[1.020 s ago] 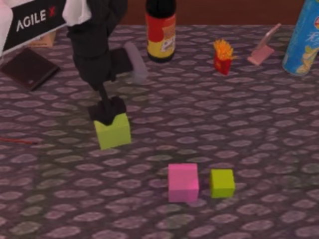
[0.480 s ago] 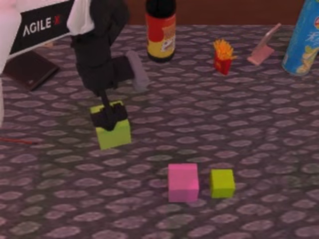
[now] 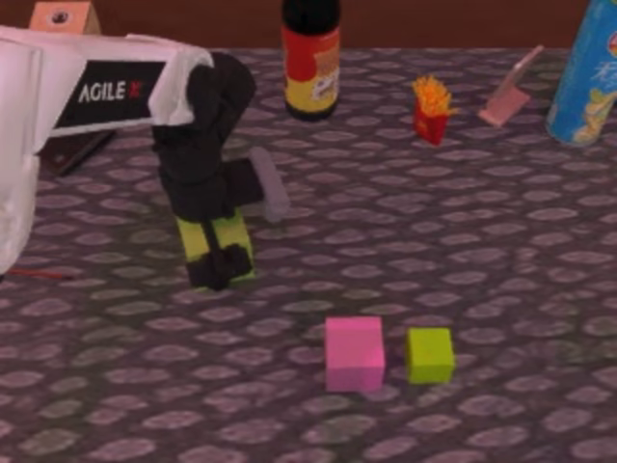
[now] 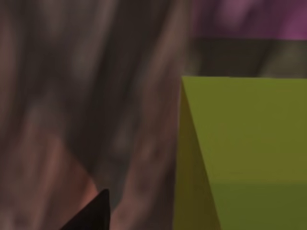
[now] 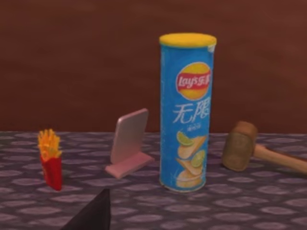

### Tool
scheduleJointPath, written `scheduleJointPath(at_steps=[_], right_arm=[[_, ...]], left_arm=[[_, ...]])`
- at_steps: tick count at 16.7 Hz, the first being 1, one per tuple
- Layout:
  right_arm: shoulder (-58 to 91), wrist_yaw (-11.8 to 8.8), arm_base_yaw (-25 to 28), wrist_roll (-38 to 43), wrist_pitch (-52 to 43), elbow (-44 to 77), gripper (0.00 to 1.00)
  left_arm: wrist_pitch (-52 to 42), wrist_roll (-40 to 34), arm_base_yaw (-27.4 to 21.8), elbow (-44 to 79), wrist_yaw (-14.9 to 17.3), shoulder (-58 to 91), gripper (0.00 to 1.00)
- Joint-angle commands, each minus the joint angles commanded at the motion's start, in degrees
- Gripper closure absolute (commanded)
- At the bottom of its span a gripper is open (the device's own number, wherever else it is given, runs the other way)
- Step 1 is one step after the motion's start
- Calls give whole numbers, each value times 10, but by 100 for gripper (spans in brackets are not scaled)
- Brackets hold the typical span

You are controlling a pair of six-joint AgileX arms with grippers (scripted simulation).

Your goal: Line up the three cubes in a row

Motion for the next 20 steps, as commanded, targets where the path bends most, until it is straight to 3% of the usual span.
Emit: scheduleJointPath(at_steps=[2,15,20], right_arm=[[0,0,0,0,0,0,0],[0,0,0,0,0,0,0],[0,0,0,0,0,0,0]], left_arm=[[0,0,0,0,0,0,0],[0,0,0,0,0,0,98],[0,0,0,0,0,0,100]])
